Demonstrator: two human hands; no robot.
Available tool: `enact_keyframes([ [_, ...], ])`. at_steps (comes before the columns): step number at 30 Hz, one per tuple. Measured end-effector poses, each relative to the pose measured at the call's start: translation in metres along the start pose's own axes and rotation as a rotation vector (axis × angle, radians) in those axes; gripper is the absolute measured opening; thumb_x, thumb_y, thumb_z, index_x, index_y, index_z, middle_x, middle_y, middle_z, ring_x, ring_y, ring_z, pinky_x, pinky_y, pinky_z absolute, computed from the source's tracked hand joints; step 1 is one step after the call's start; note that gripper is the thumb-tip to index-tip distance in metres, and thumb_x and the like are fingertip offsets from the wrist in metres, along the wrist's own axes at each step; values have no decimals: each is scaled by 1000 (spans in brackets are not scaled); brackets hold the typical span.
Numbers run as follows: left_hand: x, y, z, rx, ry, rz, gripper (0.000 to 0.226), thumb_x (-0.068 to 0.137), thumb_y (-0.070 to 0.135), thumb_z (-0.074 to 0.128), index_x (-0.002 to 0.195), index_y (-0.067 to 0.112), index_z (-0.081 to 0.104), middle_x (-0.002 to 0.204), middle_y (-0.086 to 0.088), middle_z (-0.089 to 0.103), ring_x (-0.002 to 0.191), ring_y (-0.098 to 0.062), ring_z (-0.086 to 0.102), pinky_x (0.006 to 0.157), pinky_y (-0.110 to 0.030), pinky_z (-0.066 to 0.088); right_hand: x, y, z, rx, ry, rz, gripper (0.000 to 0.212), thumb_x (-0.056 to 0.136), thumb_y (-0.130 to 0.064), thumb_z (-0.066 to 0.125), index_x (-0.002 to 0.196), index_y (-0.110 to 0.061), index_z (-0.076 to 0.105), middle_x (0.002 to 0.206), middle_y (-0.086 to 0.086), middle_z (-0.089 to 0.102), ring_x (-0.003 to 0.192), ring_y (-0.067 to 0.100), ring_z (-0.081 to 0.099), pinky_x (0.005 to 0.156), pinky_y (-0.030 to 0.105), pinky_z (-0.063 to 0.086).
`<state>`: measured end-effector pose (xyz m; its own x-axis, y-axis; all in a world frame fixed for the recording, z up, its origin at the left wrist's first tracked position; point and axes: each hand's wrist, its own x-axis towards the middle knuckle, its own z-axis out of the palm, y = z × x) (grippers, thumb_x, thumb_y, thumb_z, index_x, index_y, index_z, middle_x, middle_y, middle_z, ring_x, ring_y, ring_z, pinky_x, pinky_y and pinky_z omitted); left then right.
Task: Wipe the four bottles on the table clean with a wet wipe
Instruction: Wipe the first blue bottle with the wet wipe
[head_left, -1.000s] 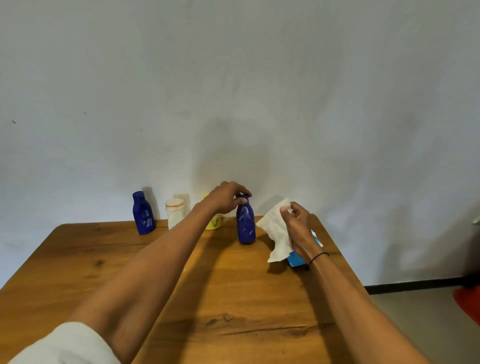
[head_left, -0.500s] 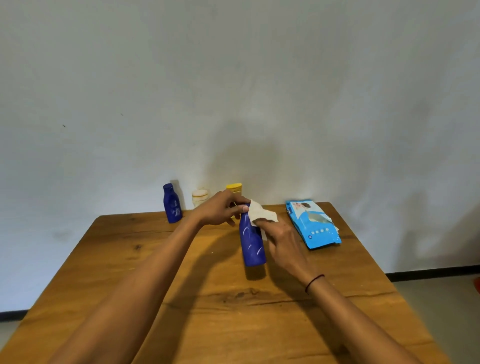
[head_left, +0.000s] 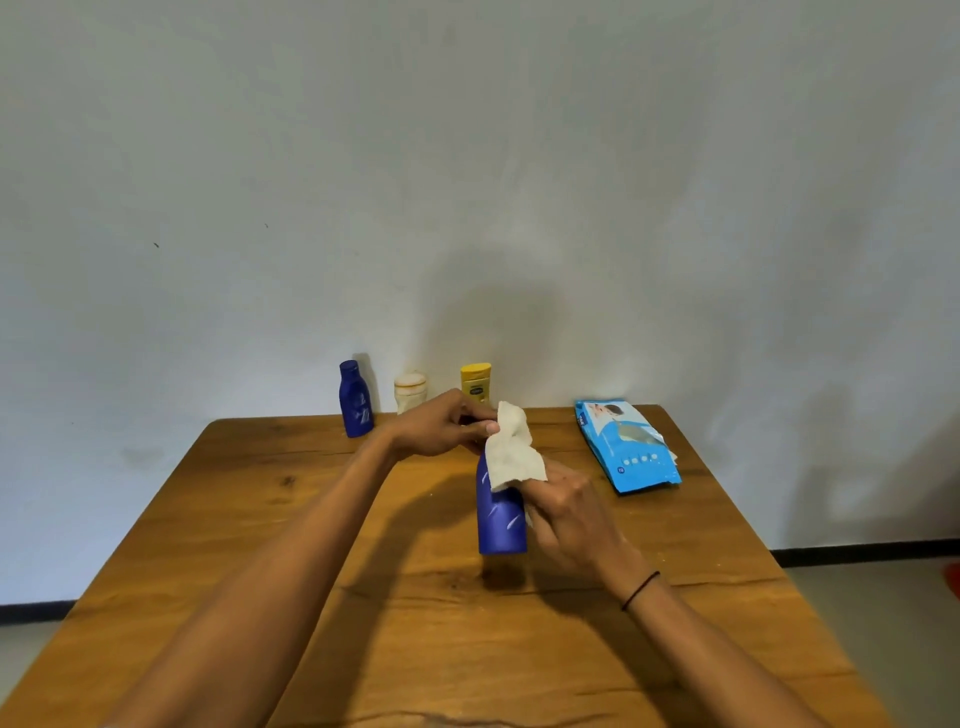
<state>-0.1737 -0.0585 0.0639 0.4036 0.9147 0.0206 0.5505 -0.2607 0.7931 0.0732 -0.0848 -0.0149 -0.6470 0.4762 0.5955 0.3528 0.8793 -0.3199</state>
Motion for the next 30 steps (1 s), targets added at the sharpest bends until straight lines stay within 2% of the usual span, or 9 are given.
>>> enact_keyframes([
  [5, -8, -8, -6, -6, -50, -2, 35, 105, 26, 61, 137, 15, 68, 128, -1, 73, 118, -22, 70, 100, -46, 60, -37, -19, -1, -10, -118, 43, 24, 108, -37, 43, 109, -22, 61, 107, -4, 65, 91, 4, 55, 77, 27, 50],
  [9, -4, 3, 6, 1, -82, -2, 34, 106, 24, 60, 135, 12, 69, 127, -4, 74, 116, -21, 71, 100, -44, 60, -23, -26, -7, -16, -59, 180, 45, 108, -54, 28, 107, -21, 60, 99, -7, 57, 84, 3, 49, 74, 17, 40],
  [13, -6, 7, 4, -5, -45, 1, 36, 104, 26, 61, 137, 12, 68, 128, -3, 73, 116, -21, 71, 99, -44, 61, -22, -31, -10, -33, -43, 135, 43, 108, -54, 30, 104, -22, 59, 96, -9, 55, 82, 0, 45, 73, 16, 35],
  [16, -14, 6, -2, -32, -29, 0, 35, 104, 26, 62, 136, 14, 68, 127, 1, 73, 119, -19, 69, 99, -44, 60, -41, -29, -10, -14, -116, 30, 42, 111, -49, 34, 109, -19, 63, 108, -2, 66, 96, 2, 54, 80, 21, 46],
  [19, -17, 8, -2, -25, -30, 7, 33, 104, 23, 62, 135, 15, 68, 127, 3, 72, 121, -18, 68, 99, -42, 61, -49, -30, -6, -26, -126, 72, 46, 112, -49, 31, 116, -18, 65, 120, 1, 68, 109, 4, 58, 88, 27, 52],
  [22, -15, 12, 2, 15, -45, 1, 35, 105, 23, 61, 138, 14, 68, 128, 0, 73, 117, -19, 70, 99, -43, 60, -33, -37, 0, -43, -98, 170, 45, 111, -52, 27, 123, -23, 58, 120, -2, 64, 105, 5, 55, 87, 26, 50],
  [25, -16, 12, 3, 0, -20, -8, 37, 104, 25, 61, 139, 15, 67, 129, 1, 73, 117, -17, 71, 99, -42, 61, -19, -42, 8, -15, -36, 237, 42, 110, -53, 29, 116, -23, 57, 108, -4, 61, 92, 6, 55, 76, 27, 51],
  [28, -21, 9, 1, -54, 3, 10, 34, 104, 23, 62, 136, 15, 68, 127, 3, 72, 118, -17, 69, 96, -36, 62, -29, -50, 15, 91, 109, 295, 37, 106, -46, 44, 108, -18, 68, 104, -2, 67, 91, 4, 59, 71, 26, 53],
  [30, -26, 6, 1, -80, 32, 6, 31, 104, 21, 61, 134, 14, 67, 126, 4, 70, 118, -19, 69, 93, -33, 62, -41, -54, 20, 122, 186, 279, 25, 101, -31, 54, 113, -16, 70, 111, 0, 70, 103, 1, 61, 81, 23, 56],
])
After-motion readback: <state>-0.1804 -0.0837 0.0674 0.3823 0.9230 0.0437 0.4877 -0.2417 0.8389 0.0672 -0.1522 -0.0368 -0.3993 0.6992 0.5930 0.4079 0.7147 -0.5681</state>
